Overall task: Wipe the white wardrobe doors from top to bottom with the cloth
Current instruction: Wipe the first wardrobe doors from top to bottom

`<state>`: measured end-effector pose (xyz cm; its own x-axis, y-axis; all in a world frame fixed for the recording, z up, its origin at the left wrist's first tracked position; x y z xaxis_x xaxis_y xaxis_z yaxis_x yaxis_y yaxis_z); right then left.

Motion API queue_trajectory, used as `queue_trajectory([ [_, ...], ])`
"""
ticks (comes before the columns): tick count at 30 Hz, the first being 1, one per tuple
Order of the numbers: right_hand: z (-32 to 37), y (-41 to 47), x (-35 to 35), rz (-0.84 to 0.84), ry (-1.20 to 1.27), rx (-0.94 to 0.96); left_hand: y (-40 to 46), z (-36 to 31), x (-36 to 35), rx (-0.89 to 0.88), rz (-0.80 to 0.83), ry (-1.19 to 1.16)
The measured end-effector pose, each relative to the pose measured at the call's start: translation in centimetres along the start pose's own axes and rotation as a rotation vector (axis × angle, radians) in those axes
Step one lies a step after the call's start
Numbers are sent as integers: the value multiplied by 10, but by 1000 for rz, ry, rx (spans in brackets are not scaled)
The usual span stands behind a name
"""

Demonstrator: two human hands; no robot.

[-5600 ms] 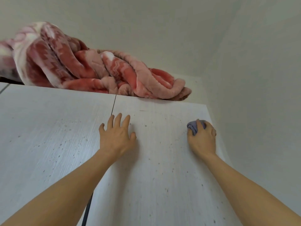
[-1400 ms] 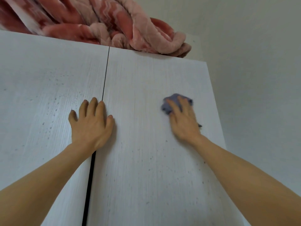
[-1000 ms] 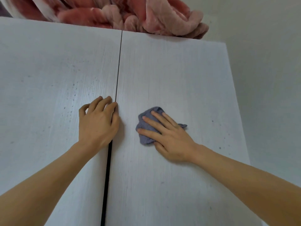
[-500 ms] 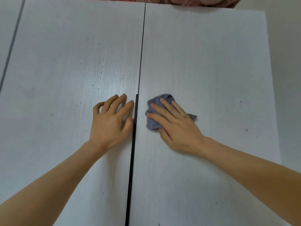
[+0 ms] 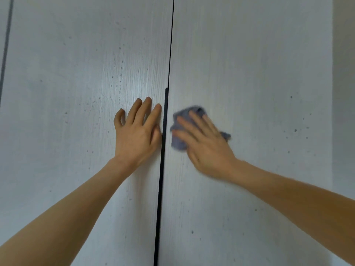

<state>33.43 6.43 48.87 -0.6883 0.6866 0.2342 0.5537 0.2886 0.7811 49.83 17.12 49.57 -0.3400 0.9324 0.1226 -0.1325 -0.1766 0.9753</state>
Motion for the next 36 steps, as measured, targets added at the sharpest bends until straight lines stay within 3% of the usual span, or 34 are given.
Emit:
queue_trajectory([
  [3,20,-55,-6,170,-72,421,0,0,2,-6,6,-3],
  [5,20,-70,-4,250,-77,559,-1,-3,4,10,28,-19],
  [7,9,-59,1,252,-52,506,-2,-6,5,32,50,-40],
  [12,-34,1,22,-3,26,-157,-8,-10,5,64,67,-84],
  [14,-33,7,21,-66,-6,-283,-13,-12,3,65,62,-97],
  [16,-18,-8,10,-61,-30,-215,-19,-15,1,71,56,-107],
  [20,16,-76,0,177,-87,332,-22,-15,-3,77,26,-112],
  [22,8,-94,6,273,-100,446,-21,-15,-4,75,16,-108],
  [25,-11,-74,16,212,-29,345,-21,-18,-4,86,17,-120],
  [28,-24,-25,20,42,46,-16,-21,-17,-2,75,35,-100],
  [31,-18,23,23,35,50,-223,-22,-13,4,61,61,-89],
  [33,-7,31,21,37,58,-205,-27,-9,8,64,78,-82],
  [36,18,-6,4,63,-4,29,-39,-4,15,103,131,-88],
])
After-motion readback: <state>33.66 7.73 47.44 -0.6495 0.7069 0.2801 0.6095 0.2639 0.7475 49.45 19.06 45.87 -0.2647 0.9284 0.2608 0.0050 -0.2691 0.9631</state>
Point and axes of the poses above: each hand's wrist, its own y-axis towards the middle knuckle, its own x-axis out of the back of the hand, z = x × y, the point moved 1 cm from there along y, towards the middle knuckle, and after that the axes turned 3 degrees about -x, right-handed, at the moved point
